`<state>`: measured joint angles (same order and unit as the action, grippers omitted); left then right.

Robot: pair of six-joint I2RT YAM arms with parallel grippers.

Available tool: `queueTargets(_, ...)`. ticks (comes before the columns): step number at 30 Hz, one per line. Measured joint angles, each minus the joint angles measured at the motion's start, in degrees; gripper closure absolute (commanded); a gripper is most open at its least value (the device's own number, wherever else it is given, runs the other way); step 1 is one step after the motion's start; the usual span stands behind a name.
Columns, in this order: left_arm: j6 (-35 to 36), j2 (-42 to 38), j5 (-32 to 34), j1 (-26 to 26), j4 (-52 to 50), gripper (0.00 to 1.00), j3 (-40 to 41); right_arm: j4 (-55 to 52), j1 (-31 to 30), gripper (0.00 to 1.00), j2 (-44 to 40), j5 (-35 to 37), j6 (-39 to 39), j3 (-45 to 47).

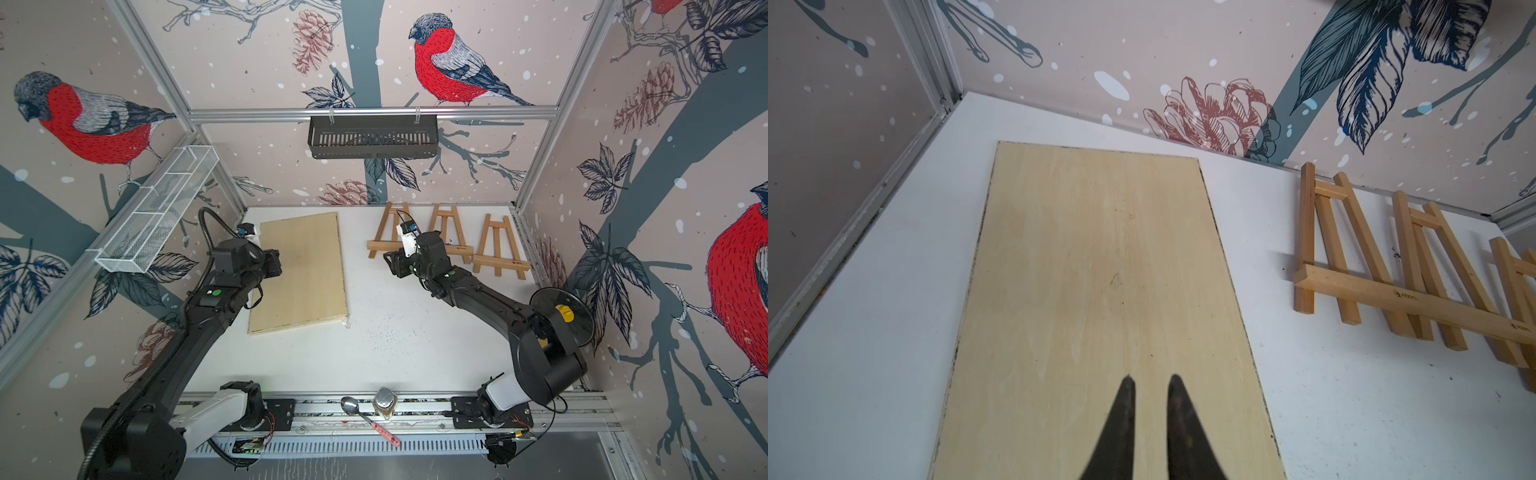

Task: Disassemble the easel
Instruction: Reset both arms

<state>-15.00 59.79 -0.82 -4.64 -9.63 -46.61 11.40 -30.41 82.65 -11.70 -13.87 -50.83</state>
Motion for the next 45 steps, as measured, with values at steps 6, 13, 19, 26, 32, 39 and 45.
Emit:
queueTargets(6,0.39,-5.35,2.27,-0.94,5.88,0.81,5.90,1.99,3.93,0.34,-15.37,8.79,-1.64,11.76)
queueTargets(13,1.38,-4.46,2.47,-3.08,13.35,0.69,9.16,4.15,10.78,0.27,-33.00,18.25,-6.34,24.30)
queueTargets(19,1.38,1.46,4.42,-3.15,18.01,0.67,9.38,4.00,13.33,0.27,-40.54,22.56,-7.37,27.36)
queueTargets(26,3.23,10.56,15.04,-2.99,23.26,0.75,9.88,1.46,13.62,0.27,-41.77,23.74,-7.39,27.17)
queueTargets(32,3.37,13.25,17.31,2.40,39.95,0.75,22.14,0.83,13.70,0.26,-41.31,23.69,-7.54,27.21)
queueTargets(39,5.60,8.72,17.94,4.07,49.88,0.75,28.09,0.98,13.92,0.26,-39.67,23.71,-7.50,27.23)
queueTargets(45,6.54,11.47,17.64,4.11,59.69,0.50,35.10,1.99,14.10,0.26,-36.35,23.63,-7.32,27.02)
